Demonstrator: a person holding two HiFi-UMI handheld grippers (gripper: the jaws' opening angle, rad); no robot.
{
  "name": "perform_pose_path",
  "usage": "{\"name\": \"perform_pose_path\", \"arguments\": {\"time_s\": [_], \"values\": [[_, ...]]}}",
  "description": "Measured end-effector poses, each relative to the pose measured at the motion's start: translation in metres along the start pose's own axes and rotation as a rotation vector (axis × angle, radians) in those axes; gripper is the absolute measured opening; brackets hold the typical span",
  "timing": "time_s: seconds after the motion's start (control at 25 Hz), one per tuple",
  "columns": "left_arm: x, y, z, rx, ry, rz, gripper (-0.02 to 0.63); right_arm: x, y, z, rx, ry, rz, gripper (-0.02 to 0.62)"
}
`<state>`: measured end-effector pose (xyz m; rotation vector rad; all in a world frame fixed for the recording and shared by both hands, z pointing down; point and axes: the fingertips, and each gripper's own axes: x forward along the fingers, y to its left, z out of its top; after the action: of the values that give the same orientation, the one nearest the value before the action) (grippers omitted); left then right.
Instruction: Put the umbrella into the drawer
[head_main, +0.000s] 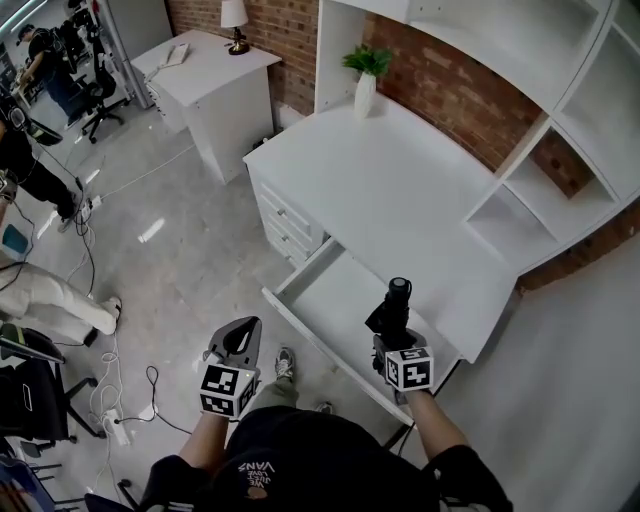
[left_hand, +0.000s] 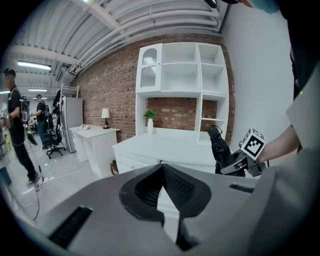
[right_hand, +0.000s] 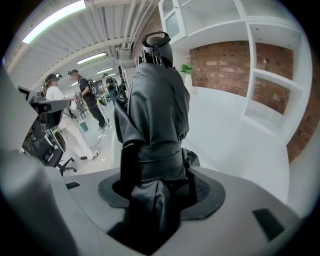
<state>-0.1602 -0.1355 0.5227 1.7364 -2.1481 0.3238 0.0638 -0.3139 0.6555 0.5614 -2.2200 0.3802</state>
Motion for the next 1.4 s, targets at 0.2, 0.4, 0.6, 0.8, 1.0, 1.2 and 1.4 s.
{"name": "perform_pose_path", "arguments": {"time_s": [0.2,0.4,0.6,0.8,1.0,1.2,1.4], "values": [[0.009,0.018,-0.008,-0.021,0.029,0.006,0.006,0.034,0.000,-0.008,-0.086,0.105,-0.013,0.245],[0.019,0.037,-0.016,-0.047,0.058,0.013,0.006,0.067,0.001,-0.011,-0.213,0.197,-0.024,0.245],[0.029,0.053,-0.024,-0.073,0.074,0.025,0.006,0.098,0.008,-0.005,-0.388,0.263,-0.021,0.245],[0.036,0.070,-0.032,-0.091,0.090,0.032,0.006,0.132,0.014,-0.003,-0.529,0.328,-0.025,0.246],[0.044,0.087,-0.035,-0.103,0.098,0.037,0.006,0.160,0.014,0.003,-0.674,0.389,-0.043,0.245],[0.057,0.098,-0.039,-0.109,0.104,0.032,0.006,0.184,0.007,0.007,-0.862,0.441,-0.077,0.246],[0.073,0.104,-0.038,-0.113,0.108,0.014,0.006,0.204,0.011,0.008,-0.946,0.471,-0.080,0.247]]}}
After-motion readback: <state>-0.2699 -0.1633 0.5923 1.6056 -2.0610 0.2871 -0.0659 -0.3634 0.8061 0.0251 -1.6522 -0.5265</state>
